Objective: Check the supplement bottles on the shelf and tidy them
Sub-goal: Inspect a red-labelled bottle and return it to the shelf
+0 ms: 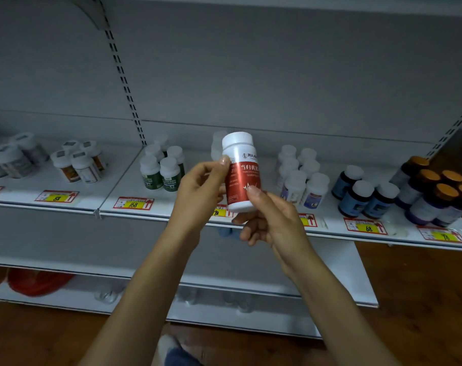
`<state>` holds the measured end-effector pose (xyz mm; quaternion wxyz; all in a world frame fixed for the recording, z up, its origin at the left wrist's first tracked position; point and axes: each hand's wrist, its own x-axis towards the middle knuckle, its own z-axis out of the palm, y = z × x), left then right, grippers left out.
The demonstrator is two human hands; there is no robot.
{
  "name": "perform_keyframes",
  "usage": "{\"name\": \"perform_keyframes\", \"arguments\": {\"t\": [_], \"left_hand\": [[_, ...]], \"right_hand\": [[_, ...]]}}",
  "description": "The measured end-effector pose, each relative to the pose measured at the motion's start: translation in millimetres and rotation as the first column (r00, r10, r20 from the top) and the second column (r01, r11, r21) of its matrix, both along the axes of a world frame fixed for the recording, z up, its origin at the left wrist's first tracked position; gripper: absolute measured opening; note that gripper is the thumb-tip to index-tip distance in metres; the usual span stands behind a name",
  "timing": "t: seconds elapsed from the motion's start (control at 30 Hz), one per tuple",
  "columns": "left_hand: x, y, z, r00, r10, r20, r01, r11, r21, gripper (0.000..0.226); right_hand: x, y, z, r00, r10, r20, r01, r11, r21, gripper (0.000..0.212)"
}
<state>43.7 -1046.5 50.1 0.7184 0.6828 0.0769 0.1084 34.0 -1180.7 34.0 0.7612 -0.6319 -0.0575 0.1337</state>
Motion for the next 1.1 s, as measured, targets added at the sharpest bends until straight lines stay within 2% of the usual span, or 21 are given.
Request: {"name": "perform_keyframes", "arguments": {"t": [0.2, 0.27, 0.33, 0.4, 0.53, 0.67, 0.77, 0.9, 1.1], "left_hand": [[0, 7, -10, 0.995, -0.033, -0.093, 0.032, 0.999, -0.008, 0.027], [0, 11, -12, 0.993, -0.045, -0.112, 0.046, 0.999, 0.005, 0.026], [3, 16, -16, 0.992, -0.055, -0.111, 0.058, 0.998, 0.027, 0.034], [8, 22, -21, 0.995, -0.072, -0.063, 0.079, 0.991, 0.105, 0.042], [23, 35, -34, 1.0, 0.001, 0.013, -0.006, 0.925, 0.379, 0.041], [45, 42, -46, 0.993, 0.078, 0.083, -0.109, 0.859, 0.5, 0.051], [65, 47, -57, 0.989, 0.115, 0.09, -0.146, 0.8, 0.582, 0.059], [89, 52, -86, 0.992, 0.118, 0.052, -0.124, 0.776, 0.619, 0.061], [110, 53, -118, 0.996, 0.055, 0.065, -0.082, 0.823, 0.562, 0.053]], "right_hand": [[6, 2, -1, 0.998, -0.012, -0.066, 0.004, 0.992, -0.124, 0.04], [9, 4, -6, 0.999, 0.006, -0.05, -0.014, 0.987, -0.158, 0.034], [12, 8, -14, 0.999, 0.037, 0.011, -0.033, 0.964, -0.264, 0.021], [18, 12, -23, 0.996, 0.064, 0.061, -0.036, 0.924, -0.382, 0.012], [35, 20, -30, 0.99, 0.057, 0.128, 0.005, 0.898, -0.441, 0.029], [57, 24, -34, 0.963, -0.007, 0.271, 0.169, 0.797, -0.58, 0.022], [79, 27, -30, 0.912, -0.125, 0.391, 0.337, 0.771, -0.54, 0.015], [125, 32, -19, 0.841, -0.197, 0.504, 0.501, 0.637, -0.586, 0.017], [188, 46, -12, 0.935, -0.149, 0.323, 0.351, 0.531, -0.771, 0.031]]}}
